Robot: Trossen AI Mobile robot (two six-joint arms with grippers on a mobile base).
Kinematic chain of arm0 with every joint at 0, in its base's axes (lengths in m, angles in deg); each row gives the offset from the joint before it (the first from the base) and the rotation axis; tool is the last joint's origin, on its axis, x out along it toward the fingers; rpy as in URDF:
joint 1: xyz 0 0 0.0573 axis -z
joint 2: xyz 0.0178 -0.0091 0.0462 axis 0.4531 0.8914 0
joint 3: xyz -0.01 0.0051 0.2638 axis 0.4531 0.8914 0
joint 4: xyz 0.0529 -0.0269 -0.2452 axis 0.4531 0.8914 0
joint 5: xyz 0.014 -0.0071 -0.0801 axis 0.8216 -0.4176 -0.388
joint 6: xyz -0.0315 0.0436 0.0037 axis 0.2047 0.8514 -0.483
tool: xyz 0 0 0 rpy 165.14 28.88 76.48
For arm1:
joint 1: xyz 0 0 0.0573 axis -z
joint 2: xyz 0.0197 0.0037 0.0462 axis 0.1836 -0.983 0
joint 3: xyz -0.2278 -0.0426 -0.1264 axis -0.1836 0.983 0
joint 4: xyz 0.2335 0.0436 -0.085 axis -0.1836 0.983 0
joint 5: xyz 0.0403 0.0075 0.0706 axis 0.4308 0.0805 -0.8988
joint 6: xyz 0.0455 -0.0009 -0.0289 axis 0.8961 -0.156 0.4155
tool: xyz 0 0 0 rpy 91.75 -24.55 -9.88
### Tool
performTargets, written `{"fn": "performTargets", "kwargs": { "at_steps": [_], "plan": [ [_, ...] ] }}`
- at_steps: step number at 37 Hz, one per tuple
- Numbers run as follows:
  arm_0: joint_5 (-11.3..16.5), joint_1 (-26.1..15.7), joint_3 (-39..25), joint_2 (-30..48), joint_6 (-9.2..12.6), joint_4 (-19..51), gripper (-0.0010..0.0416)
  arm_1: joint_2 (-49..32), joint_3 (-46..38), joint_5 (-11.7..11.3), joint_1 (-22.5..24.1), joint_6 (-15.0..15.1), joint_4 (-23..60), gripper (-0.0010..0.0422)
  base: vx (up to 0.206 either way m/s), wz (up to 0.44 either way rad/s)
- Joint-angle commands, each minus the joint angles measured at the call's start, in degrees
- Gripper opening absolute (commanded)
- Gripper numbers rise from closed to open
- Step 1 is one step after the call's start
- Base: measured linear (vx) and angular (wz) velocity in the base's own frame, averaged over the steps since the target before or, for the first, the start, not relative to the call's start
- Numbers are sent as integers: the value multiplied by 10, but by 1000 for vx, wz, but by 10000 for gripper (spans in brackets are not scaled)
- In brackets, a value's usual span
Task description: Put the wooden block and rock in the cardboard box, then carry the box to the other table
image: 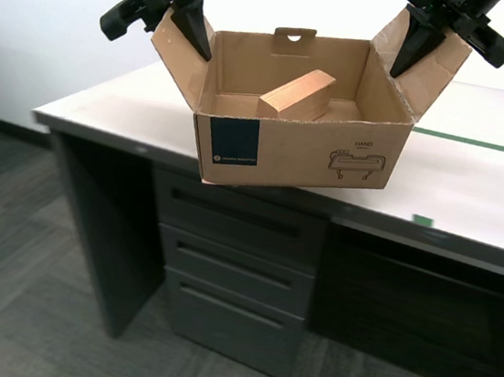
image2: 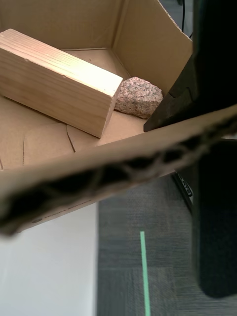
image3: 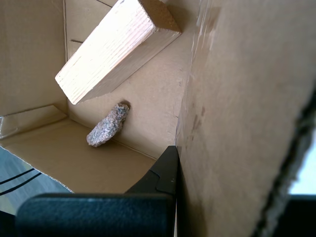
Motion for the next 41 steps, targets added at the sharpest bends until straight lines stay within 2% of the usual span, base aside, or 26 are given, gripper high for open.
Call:
{"fn": "performTargets", "kwargs": {
  "at_steps": [1, 3, 6, 13, 25, 29, 33, 38, 41],
  "plan": [
    [2, -2, -1, 0, 11, 3, -1, 3, -1, 4, 0, 13, 4, -1, -89, 421],
    [2, -2, -1, -1, 28, 12, -1, 5, -1, 5, 0, 19, 11, -1, -88, 420],
    [2, -2, -1, -2, 40, 24, -1, 7, -1, 11, 0, 32, 17, -1, -84, 422],
    [2, -3, -1, -4, 49, 25, -1, 8, -1, 12, -1, 54, 25, -1, -79, 418],
    [2, -7, 0, -5, 38, 27, -1, 9, -1, 12, -1, 54, 56, -1, -44, 384],
    [2, -7, 0, -5, 34, 37, -1, 9, -1, 12, 0, 39, 56, -1, -4, 339],
    [2, -8, -1, -5, 27, 37, -1, 9, -1, 12, 0, 38, 59, -1, 4, 340],
    [1, -8, 0, -5, 28, 33, -1, 9, -1, 12, 0, 49, 56, -1, 8, 341],
    [2, -9, 0, -5, 38, 34, -1, 9, -1, 12, 0, 52, 54, -1, 7, 357]
  ]
}}
